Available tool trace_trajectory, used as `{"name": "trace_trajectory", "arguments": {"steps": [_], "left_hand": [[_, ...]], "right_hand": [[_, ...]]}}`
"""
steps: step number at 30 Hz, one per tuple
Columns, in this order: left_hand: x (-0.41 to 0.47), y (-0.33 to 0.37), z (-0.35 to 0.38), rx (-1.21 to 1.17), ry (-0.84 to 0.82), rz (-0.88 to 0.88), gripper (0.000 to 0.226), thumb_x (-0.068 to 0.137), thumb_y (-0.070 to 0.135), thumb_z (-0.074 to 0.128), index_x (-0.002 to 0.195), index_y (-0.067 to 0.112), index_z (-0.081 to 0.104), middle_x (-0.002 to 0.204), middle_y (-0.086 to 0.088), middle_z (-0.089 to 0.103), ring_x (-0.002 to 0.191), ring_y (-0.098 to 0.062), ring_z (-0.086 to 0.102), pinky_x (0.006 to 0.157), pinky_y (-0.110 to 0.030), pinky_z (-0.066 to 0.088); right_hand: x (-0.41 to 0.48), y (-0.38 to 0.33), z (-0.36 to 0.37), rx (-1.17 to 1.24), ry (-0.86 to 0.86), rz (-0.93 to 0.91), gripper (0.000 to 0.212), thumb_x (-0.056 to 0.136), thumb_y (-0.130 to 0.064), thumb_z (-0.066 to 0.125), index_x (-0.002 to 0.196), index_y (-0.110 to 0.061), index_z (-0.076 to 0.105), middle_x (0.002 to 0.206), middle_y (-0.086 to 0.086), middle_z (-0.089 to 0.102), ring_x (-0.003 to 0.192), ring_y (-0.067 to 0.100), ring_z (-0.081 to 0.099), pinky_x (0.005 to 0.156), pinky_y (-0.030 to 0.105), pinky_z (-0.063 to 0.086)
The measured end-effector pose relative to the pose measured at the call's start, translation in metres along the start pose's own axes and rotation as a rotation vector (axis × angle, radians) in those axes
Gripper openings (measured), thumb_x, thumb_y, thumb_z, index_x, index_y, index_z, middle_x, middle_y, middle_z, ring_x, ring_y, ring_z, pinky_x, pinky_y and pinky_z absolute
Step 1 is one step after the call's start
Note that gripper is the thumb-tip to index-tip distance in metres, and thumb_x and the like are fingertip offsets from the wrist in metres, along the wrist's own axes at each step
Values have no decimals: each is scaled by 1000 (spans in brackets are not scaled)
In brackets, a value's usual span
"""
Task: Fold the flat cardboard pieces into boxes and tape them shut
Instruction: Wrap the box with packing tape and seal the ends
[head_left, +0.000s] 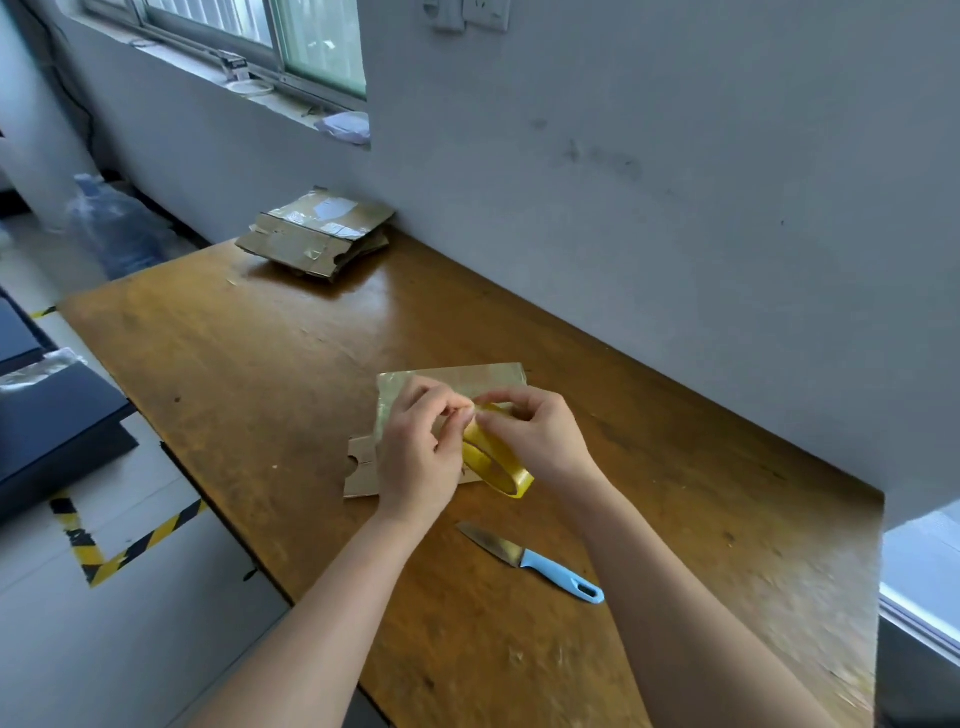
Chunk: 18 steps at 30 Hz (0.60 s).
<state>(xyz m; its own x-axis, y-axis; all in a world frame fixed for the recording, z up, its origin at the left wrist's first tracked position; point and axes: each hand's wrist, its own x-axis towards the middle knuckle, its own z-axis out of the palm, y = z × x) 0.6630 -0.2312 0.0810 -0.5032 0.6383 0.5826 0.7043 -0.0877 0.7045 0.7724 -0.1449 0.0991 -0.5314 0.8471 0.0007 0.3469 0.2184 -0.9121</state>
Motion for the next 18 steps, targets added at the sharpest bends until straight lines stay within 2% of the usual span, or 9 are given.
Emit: {"name": "trace_trajectory", "arguments": {"steps": [3, 6, 8, 10, 12, 15, 18], "left_hand": [[-1, -12, 8, 43, -105, -30, 26, 88, 9, 66, 114, 7, 69, 97, -4, 55, 88, -18, 55, 67, -32, 55], [-14, -24, 23, 295, -273, -11, 57, 86, 4, 64, 140, 14, 48, 105, -9, 56, 96, -25, 53, 76, -42, 54], [-20, -34, 30, 471, -337, -82, 68, 89, 12, 61, 150, 20, 31, 124, -8, 52, 113, -27, 46, 92, -43, 47], [-20, -45, 32, 616, -452, -166, 62, 94, 24, 52, 150, 30, 24, 146, -5, 38, 131, -27, 30, 104, -45, 35], [-17, -55, 32, 679, -544, -195, 50, 99, 36, 41, 147, 34, 29, 155, -1, 26, 140, -25, 18, 108, -47, 27], [-7, -67, 25, 652, -511, -249, 45, 99, 48, 33, 138, 31, 45, 154, 0, 32, 141, -24, 22, 107, -49, 30], [7, -80, 14, 572, -441, -393, 56, 92, 60, 34, 129, 21, 49, 153, -5, 33, 143, -27, 21, 110, -59, 26]], "right_hand": [[4, 10, -5, -33, 177, 42, 12, 91, -26, 64, 96, -29, 74, 89, -21, 64, 80, -1, 59, 68, 17, 50], [14, 14, -6, -195, 207, 111, 15, 91, -30, 62, 100, -28, 74, 95, -15, 63, 77, 3, 57, 60, 17, 46], [24, 15, -10, -252, 176, 168, 11, 89, -28, 63, 91, -30, 74, 97, -12, 66, 77, 7, 59, 54, 19, 41], [33, 19, -16, -280, 105, 243, 12, 87, -24, 63, 79, -30, 70, 91, -10, 67, 74, 10, 59, 55, 22, 42], [40, 26, -21, -244, -10, 329, 9, 85, -18, 66, 78, -22, 71, 88, -3, 68, 78, 13, 58, 64, 25, 46], [41, 33, -19, -140, -156, 382, 6, 83, -12, 69, 85, -9, 74, 94, 7, 72, 80, 13, 58, 71, 25, 47], [35, 36, -9, -150, -334, 327, 8, 84, -14, 68, 88, -10, 74, 89, -1, 71, 82, 13, 60, 77, 25, 47]]}}
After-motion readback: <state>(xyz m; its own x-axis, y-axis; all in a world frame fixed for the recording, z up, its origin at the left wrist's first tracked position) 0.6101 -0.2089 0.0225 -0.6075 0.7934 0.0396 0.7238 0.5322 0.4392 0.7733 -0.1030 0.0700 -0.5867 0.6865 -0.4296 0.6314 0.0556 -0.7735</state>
